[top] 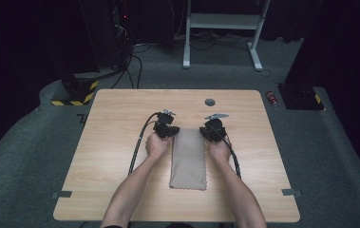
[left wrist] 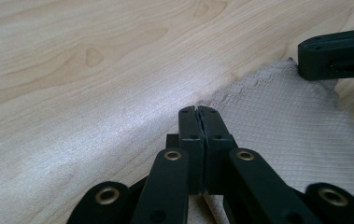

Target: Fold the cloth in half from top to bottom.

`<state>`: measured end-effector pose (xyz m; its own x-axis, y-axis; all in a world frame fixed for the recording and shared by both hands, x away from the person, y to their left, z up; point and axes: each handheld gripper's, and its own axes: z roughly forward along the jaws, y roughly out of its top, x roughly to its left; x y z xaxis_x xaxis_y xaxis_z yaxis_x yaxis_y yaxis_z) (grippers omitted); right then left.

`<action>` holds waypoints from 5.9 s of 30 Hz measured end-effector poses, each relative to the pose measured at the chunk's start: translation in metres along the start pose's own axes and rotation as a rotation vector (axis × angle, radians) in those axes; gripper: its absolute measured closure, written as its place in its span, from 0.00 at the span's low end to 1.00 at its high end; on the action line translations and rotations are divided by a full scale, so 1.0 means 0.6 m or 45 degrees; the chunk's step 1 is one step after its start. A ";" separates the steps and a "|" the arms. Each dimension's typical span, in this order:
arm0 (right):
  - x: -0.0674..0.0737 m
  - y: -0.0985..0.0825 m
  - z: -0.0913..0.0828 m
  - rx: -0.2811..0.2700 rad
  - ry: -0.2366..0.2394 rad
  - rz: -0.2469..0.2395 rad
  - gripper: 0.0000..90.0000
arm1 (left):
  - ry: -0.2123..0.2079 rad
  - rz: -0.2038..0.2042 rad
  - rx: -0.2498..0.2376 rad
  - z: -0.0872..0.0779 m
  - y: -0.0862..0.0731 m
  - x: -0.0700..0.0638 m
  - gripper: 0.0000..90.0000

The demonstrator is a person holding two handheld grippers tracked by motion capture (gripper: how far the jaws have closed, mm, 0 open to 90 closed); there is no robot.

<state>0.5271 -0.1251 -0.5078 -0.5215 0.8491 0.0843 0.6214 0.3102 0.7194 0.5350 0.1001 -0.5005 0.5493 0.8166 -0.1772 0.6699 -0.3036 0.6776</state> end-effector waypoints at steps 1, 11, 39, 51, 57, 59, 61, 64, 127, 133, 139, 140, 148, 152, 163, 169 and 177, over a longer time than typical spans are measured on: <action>0.001 0.001 -0.004 -0.006 0.000 -0.004 0.99 | -0.005 -0.002 -0.010 -0.004 0.001 -0.001 0.99; 0.010 0.010 -0.044 -0.042 0.047 -0.036 0.99 | -0.077 0.017 -0.079 -0.040 0.003 -0.008 0.99; 0.030 -0.032 -0.110 -0.064 0.172 -0.118 0.99 | -0.189 0.120 -0.098 -0.091 -0.034 -0.036 0.99; 0.034 -0.041 -0.121 -0.068 0.193 -0.125 0.99 | -0.203 0.130 -0.110 -0.101 -0.047 -0.044 0.99; 0.037 -0.045 -0.125 -0.065 0.203 -0.132 0.99 | -0.211 0.131 -0.110 -0.105 -0.052 -0.048 0.99; 0.038 -0.047 -0.127 -0.070 0.207 -0.132 0.99 | -0.212 0.139 -0.114 -0.107 -0.055 -0.049 0.99; 0.038 -0.049 -0.130 -0.072 0.211 -0.138 0.99 | -0.215 0.141 -0.116 -0.109 -0.057 -0.050 0.99; 0.040 -0.050 -0.134 -0.075 0.222 -0.140 0.99 | -0.204 0.158 -0.118 -0.113 -0.061 -0.052 0.98; 0.087 -0.116 -0.199 -0.081 0.358 -0.221 0.99 | -0.292 0.256 -0.107 -0.170 -0.139 -0.096 0.98; 0.091 -0.122 -0.204 -0.080 0.368 -0.231 0.99 | -0.294 0.271 -0.096 -0.173 -0.145 -0.102 0.98; 0.094 -0.134 -0.207 -0.072 0.376 -0.240 0.99 | -0.302 0.280 -0.084 -0.172 -0.155 -0.108 0.98; 0.095 -0.136 -0.208 -0.067 0.379 -0.235 0.99 | -0.302 0.279 -0.086 -0.172 -0.157 -0.109 0.98; 0.093 -0.146 -0.210 -0.073 0.388 -0.224 0.99 | -0.321 0.272 -0.100 -0.173 -0.165 -0.110 0.98; 0.095 -0.149 -0.212 -0.075 0.393 -0.230 0.99 | -0.323 0.266 -0.099 -0.173 -0.170 -0.112 0.98; 0.100 -0.163 -0.211 -0.058 0.393 -0.244 0.99 | -0.318 0.300 -0.091 -0.172 -0.180 -0.118 0.98; 0.102 -0.169 -0.211 -0.055 0.399 -0.247 0.99 | -0.312 0.313 -0.082 -0.171 -0.185 -0.122 0.98; 0.107 -0.179 -0.208 -0.032 0.396 -0.261 0.99 | -0.279 0.354 -0.066 -0.169 -0.192 -0.130 0.98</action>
<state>0.3538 -0.1574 -0.4936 -0.7887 0.5987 0.1397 0.4732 0.4462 0.7596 0.3641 0.1212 -0.4922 0.8050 0.5799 -0.1257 0.4563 -0.4697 0.7558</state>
